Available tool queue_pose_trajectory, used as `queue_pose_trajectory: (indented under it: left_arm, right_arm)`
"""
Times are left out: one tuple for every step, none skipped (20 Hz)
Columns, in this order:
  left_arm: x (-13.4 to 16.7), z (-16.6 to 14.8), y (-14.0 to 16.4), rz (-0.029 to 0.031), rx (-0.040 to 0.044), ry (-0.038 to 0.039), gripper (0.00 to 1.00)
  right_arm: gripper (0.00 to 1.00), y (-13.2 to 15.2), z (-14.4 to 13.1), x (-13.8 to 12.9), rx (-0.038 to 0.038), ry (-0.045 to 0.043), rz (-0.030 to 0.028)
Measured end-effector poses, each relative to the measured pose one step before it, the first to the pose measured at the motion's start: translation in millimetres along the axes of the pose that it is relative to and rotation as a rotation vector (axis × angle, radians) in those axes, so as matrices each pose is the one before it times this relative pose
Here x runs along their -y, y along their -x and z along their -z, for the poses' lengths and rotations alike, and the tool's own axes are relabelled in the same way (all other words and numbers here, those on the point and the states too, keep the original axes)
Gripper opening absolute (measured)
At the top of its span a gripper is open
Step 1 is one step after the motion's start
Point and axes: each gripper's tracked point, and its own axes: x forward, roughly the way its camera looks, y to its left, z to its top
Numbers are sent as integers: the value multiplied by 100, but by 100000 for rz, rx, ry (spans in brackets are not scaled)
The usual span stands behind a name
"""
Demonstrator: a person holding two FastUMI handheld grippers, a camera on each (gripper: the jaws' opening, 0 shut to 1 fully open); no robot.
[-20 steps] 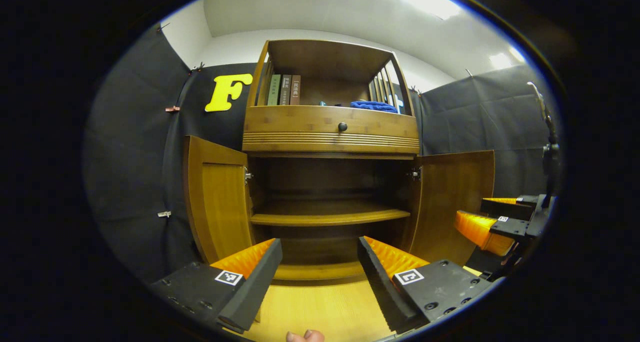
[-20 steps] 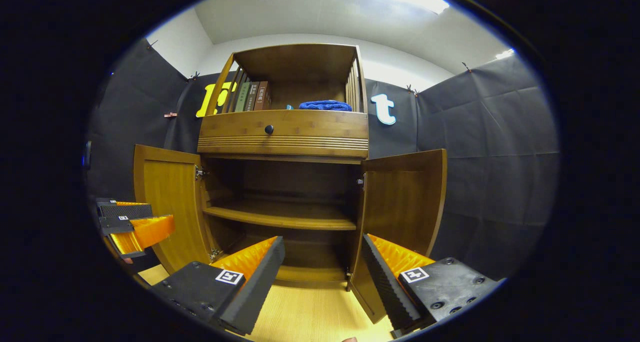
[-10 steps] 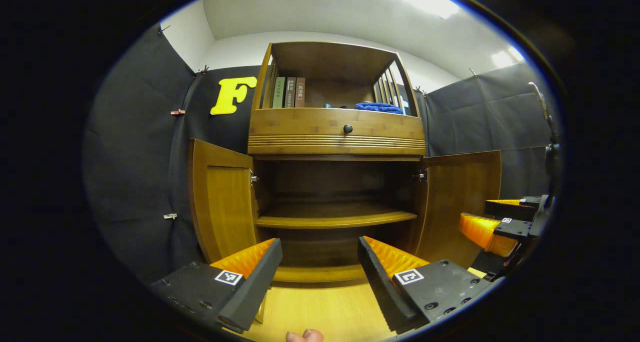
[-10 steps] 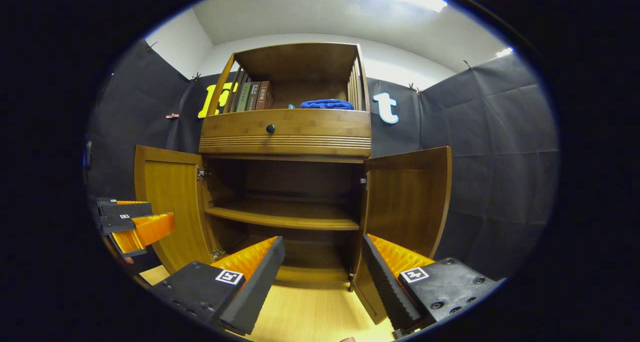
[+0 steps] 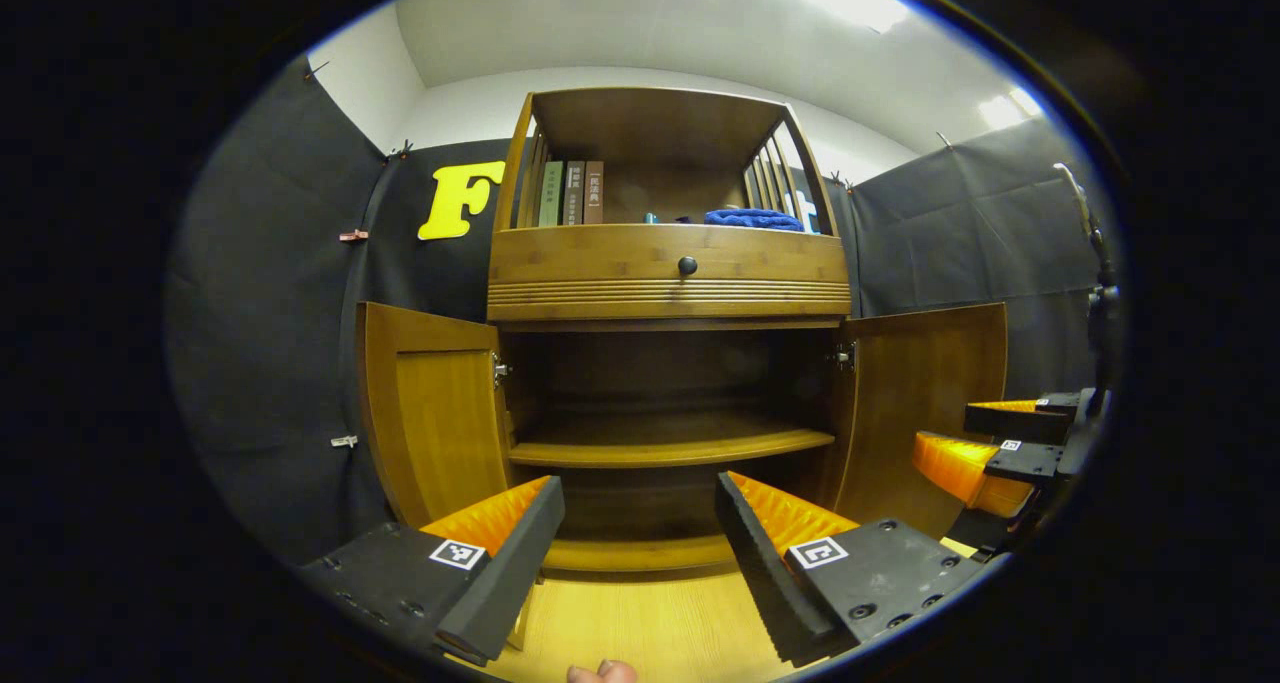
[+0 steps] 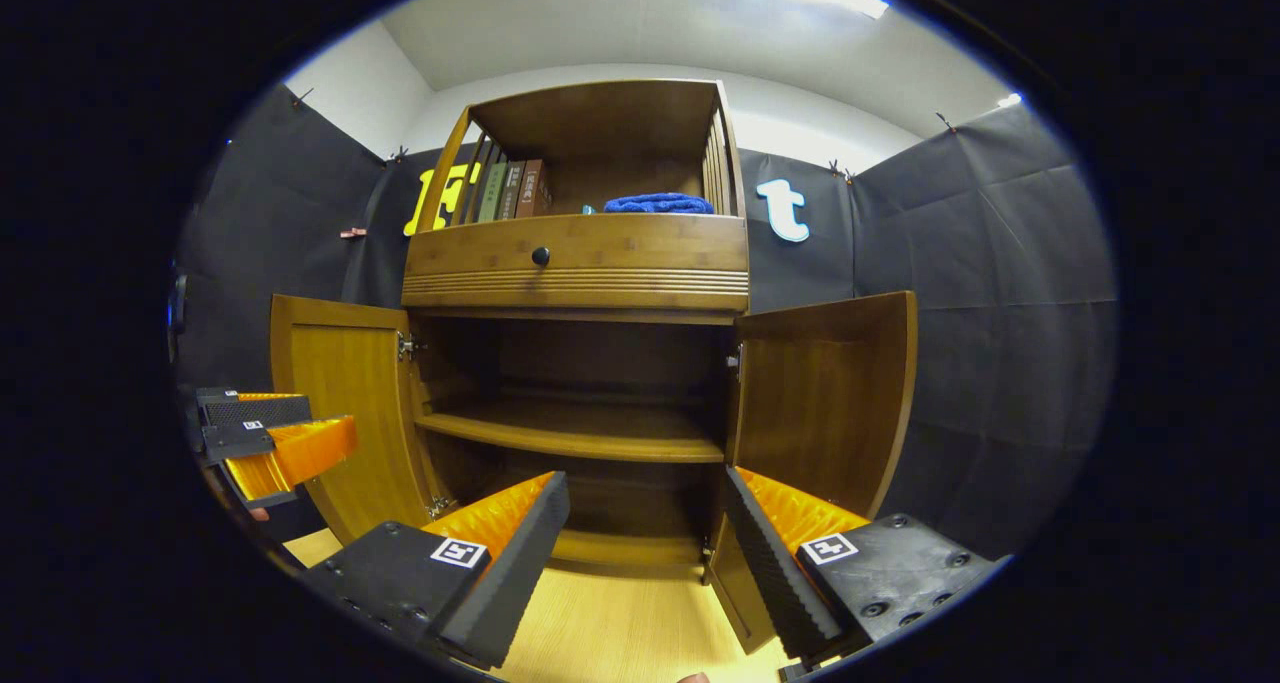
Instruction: Open the right door of the double-door shoe cabinet with the right hand, and open the left door with the left hand.
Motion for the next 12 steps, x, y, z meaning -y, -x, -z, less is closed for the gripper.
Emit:
queue_pose_trajectory:
  left_arm:
    - [115,41,11,-392,-185,-1066,94]
    - [209,231,40,-555,-1006,-537,92]
    - [415,53,25,141,-234,419,94]
    - [473,-29,55,515,57,1077,94]
    - [392,20,47,539,65,582,92]
    - [196,62,-33,265,-127,-94,94]
    - [-31,172,37,-63,-7,-201,92]
    - [-64,125,-49,-613,68,109,92]
    - [-315,319,59,-1478,-324,765,92]
    - [-365,198,60,-1696,-243,1132,92]
    - [-307,19,-12,-1927,339,1264,92]
    - [-233,-12,36,-1838,365,690,92]
  right_arm:
    - [100,-183,-66,-28,414,12,-246]
    - [100,-116,35,-101,78,25,-728]
    - [98,12,-56,-208,373,-52,-1411]
    - [96,-68,-156,-237,569,-257,-1581]
    - [96,128,-130,-125,781,-113,-1078]
    - [96,5,-158,102,597,29,-412]
    - [96,-141,67,73,61,223,-160]
    - [98,-45,309,37,-792,339,-665]
    - [98,-92,363,-301,-1287,-39,-1150]
    - [98,48,335,-191,-997,-379,-1421]
    - [98,71,162,-166,-662,-535,-1585]
    - [98,123,57,-24,-132,-306,-1036]
